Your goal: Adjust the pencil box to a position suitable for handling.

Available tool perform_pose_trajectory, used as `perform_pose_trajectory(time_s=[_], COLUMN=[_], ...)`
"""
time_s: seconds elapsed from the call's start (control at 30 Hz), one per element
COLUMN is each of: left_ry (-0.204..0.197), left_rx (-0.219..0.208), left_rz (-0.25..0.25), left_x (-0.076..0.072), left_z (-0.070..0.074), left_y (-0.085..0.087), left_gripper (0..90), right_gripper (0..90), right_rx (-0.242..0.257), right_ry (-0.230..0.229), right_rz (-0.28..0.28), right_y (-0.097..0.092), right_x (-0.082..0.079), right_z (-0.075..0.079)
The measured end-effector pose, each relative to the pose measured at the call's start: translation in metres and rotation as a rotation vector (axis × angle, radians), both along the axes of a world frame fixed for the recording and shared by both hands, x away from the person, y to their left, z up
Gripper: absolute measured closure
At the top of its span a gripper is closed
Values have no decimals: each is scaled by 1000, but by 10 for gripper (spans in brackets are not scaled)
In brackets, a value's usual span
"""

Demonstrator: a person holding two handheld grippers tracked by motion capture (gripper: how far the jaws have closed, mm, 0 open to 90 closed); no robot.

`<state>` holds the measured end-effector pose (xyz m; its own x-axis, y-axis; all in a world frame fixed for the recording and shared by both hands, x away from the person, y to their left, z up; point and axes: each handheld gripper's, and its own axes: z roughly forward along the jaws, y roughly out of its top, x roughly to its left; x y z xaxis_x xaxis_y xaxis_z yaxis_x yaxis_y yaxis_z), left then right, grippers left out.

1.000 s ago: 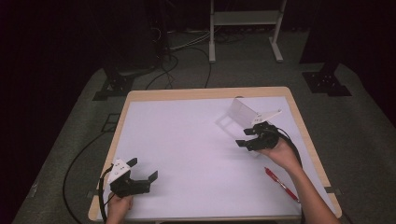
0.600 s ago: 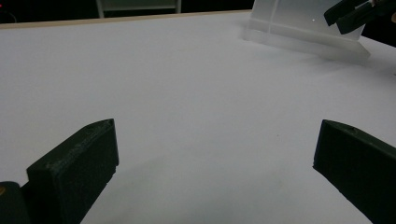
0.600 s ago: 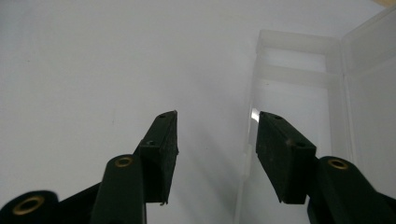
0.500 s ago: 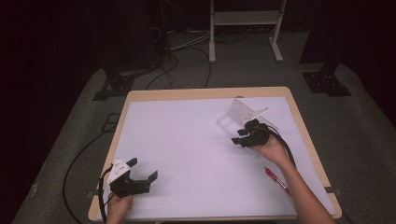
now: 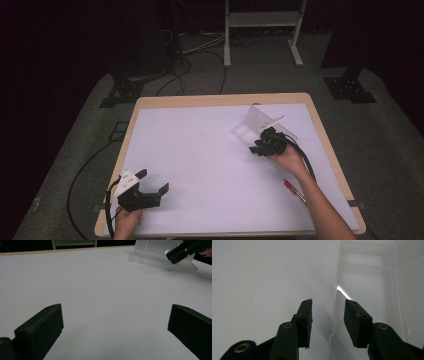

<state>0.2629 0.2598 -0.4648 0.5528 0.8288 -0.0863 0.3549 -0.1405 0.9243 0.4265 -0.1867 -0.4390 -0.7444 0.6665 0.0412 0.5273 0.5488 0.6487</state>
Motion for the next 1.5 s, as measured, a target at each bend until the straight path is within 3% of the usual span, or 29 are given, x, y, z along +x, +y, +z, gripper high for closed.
perform_pose_trajectory(time_s=[0.7, 0.9, 1.33, 1.5], left_ry=[1, 4, 5, 5], left_rx=[-1, -4, -7, -6], left_rz=[-1, 0, 1, 1], left_x=[0, 0, 0, 0], left_z=[0, 0, 0, 0], left_y=[0, 1, 1, 1], left_gripper=[0, 0, 0, 0], right_gripper=[668, 729, 829, 856], right_rx=[-37, -58, -79, -95], right_ry=[11, 22, 15, -6], right_rz=[-19, -25, -25, -13], right_y=[4, 4, 6, 8], right_x=[5, 6, 7, 6], right_z=[-11, -13, -17, -16])
